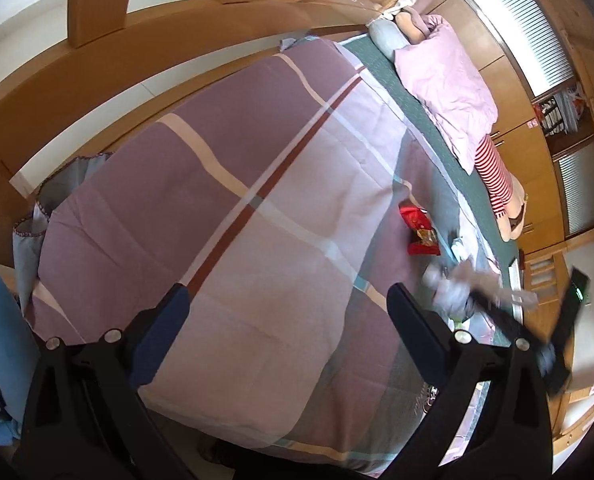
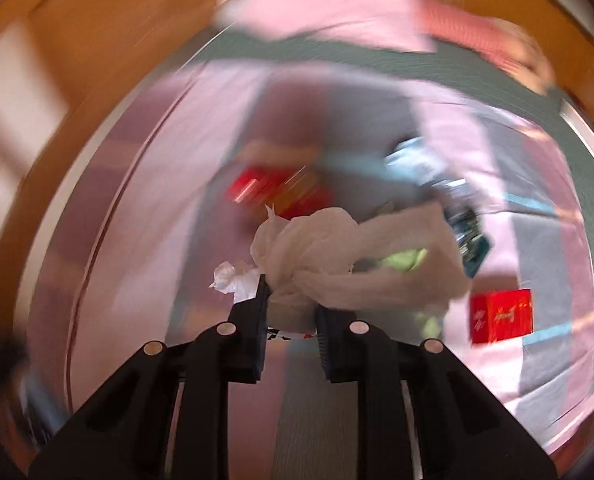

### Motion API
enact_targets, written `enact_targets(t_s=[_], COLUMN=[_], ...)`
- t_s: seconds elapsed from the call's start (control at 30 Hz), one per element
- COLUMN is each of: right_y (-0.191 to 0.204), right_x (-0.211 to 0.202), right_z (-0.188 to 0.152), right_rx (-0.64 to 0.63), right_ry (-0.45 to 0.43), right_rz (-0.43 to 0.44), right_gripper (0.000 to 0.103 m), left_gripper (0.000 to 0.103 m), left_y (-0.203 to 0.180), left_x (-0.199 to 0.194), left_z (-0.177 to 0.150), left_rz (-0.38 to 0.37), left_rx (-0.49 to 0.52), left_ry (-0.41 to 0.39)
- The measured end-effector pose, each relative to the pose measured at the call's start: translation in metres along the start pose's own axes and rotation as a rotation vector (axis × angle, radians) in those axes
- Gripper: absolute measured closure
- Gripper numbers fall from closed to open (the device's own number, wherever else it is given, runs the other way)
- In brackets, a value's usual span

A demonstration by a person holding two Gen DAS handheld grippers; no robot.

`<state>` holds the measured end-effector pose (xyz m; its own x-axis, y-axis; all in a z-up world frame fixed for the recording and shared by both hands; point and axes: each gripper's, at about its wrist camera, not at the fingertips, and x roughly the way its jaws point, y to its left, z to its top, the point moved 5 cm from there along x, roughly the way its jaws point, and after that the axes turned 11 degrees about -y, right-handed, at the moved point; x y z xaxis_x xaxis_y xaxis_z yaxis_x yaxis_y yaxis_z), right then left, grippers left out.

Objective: Collect trash

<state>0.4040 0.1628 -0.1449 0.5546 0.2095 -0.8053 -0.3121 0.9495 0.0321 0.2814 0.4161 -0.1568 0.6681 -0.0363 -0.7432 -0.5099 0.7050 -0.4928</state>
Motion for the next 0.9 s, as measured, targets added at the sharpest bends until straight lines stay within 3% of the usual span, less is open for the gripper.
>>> enact_targets(t_s=[0.1, 0.2, 0.23, 0.3, 0.37, 0.4, 0.47, 0.53, 0.7, 0.9], right_y=[0.047, 0.076, 0.081, 0.080, 0.080, 0.078, 0.072, 0.065, 0.024, -0.029], right_x=[0.004, 0.024, 0.031, 0.037, 0.037, 0.037, 0.040, 0.032, -0.001, 0.002], right_z=[-0.037, -0.059, -0.059, -0.051, -0.041, -0.038, -0.035, -0.029, -0.017, -0.021], right_rx=[-0.176, -0.164, -0.123, -0.026, 0.138, 0.230, 0.378, 0.448, 0.519, 0.696], right_ry=[0.111, 0.166, 0.153, 0.102, 0.015, -0.030, -0.038, -0.077, -0.276, -0.321], right_rz=[0.059, 0.145, 0.152, 0.173, 0.288, 0.365, 0.473, 0.527, 0.466, 0.393], right_gripper=[0.081, 0.077, 0.076, 0.055, 0.042, 0.038, 0.034, 0.033, 0.025, 0.025], left_gripper=[0.005, 0.005, 0.005, 0.005, 0.005, 0.005, 0.005, 0.005, 0.005, 0.005], left_y=[0.000, 0.002, 0.004, 0.012, 0.021, 0.025, 0.028, 0.025, 0.001, -0.029], left_x=[0.002, 0.006, 0.007, 0.008, 0.008, 0.008, 0.009, 0.012, 0.027, 0.051], left_z=[-0.001, -0.003, -0.003, -0.001, 0.003, 0.004, 0.004, 0.002, -0.011, -0.038], left_rz=[0.011, 0.024, 0.028, 0.043, 0.061, 0.070, 0.079, 0.076, 0.033, 0.006], left_rx=[0.001, 0.003, 0.000, -0.019, -0.048, -0.062, -0.071, -0.058, 0.009, 0.107], left_ry=[-0.001, 0.007, 0.009, 0.010, 0.002, -0.001, 0.000, 0.013, 0.053, 0.133])
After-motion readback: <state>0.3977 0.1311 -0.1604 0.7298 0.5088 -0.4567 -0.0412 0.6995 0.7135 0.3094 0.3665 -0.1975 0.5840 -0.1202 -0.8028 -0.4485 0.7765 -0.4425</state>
